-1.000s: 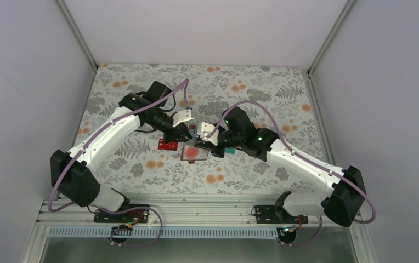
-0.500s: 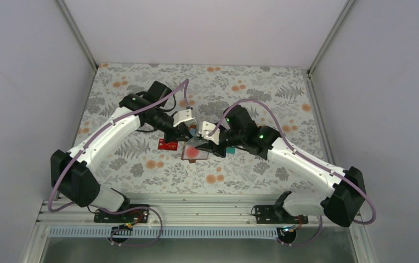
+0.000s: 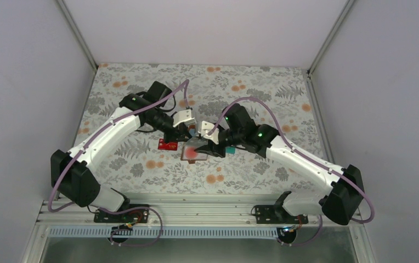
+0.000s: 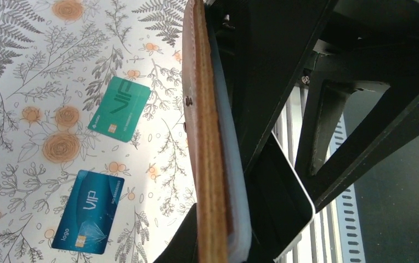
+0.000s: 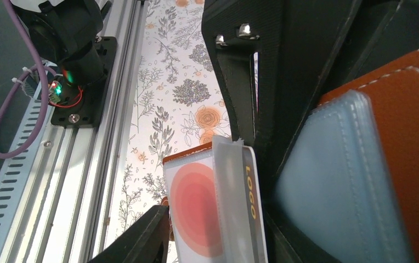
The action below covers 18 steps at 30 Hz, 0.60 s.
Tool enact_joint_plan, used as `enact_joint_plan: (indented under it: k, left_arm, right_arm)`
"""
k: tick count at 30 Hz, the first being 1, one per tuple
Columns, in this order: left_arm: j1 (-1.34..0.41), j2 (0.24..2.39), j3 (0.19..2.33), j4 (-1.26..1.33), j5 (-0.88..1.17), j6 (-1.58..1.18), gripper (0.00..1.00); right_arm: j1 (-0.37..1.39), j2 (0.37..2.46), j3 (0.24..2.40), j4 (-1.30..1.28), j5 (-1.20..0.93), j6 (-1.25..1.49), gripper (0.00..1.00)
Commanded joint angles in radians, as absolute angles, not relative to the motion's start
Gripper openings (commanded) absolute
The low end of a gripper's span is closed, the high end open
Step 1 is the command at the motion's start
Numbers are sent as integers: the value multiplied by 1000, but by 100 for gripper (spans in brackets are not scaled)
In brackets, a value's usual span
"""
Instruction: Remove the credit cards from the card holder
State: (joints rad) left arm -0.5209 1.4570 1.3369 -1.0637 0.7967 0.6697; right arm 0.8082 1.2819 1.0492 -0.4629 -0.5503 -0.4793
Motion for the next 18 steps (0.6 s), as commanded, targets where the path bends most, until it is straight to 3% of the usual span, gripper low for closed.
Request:
enact_joint_plan:
  k: [1, 10, 12, 14, 15, 18]
  left_arm:
    - [-537, 1444, 1336, -1081, 871, 696, 2]
    - [-537, 1445, 1337, -1089, 884, 704, 2]
    - [-537, 1445, 1344, -1091, 885, 703, 2]
    - [-537, 1445, 1347, -1094, 888, 704, 2]
    - [-537, 1444, 1347, -1096, 891, 704, 2]
    - [-537, 1444, 1344, -1096, 891, 704, 2]
  right_arm:
    - [799, 1259, 1086, -411, -557, -472, 44]
    - [799, 1201, 1060, -400, -515, -498, 49]
    - [799, 1208, 1063, -407, -509, -503, 44]
    - [799, 1221, 1063, -418, -500, -504, 28]
    - [799, 1226, 1062, -419, -495, -501, 25]
    - [799, 1238, 1060, -428, -512, -504, 29]
